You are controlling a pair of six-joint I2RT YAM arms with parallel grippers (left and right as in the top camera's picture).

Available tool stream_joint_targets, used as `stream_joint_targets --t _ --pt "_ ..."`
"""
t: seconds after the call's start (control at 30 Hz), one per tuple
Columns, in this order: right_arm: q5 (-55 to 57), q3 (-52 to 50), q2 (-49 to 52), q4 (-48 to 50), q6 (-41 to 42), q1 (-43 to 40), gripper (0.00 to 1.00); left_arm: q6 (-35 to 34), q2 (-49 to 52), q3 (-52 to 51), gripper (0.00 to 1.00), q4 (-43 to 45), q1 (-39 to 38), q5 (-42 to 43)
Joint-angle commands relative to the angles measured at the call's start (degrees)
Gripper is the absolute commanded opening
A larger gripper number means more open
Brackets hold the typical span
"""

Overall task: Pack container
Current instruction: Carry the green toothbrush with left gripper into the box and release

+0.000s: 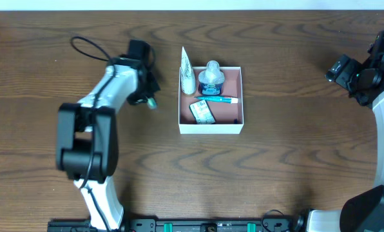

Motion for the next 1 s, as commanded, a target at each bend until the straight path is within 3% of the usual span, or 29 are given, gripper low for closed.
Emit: stream_joint_targets --t 0.0,0.1,0.23,0.47,0.6,0.7,0.97 --pt "0.59 0.15 0.37 -0.04 0.31 -0.15 0.99 4.44 -11.56 0.5 0.06 -0.81 2.47 -0.13" --pt "0.59 0.15 0.37 -0.04 0.31 -0.17 0.99 10.69 -20.22 0.5 0.06 -0.76 2.8 3.41" --pt "0.59 0.15 0.37 -0.04 0.31 -0.17 0.99 24.11 -31.23 0.5 0.06 -0.5 0.66 11.61" --pt "0.59 0.15 0.37 -0.04 0.31 -0.17 0.99 40.02 -42.1 0.5 0.06 -1.42 -11.34 15.37" --pt "0.59 0.15 0.37 -0.04 0.31 -0.17 0.99 48.46 -42.53 0.37 0.06 -2.78 -19.23 15.06" --pt "0.59 0.15 0.37 -0.04 0.31 -0.17 0.99 53.0 -40.83 -0.35 0.06 -3.08 -24.11 7.82" --pt "0.59 0.15 0.37 -0.04 0.31 -0.15 0.99 69.31 -31.08 -1.29 0.06 -5.4 -30.34 1.64"
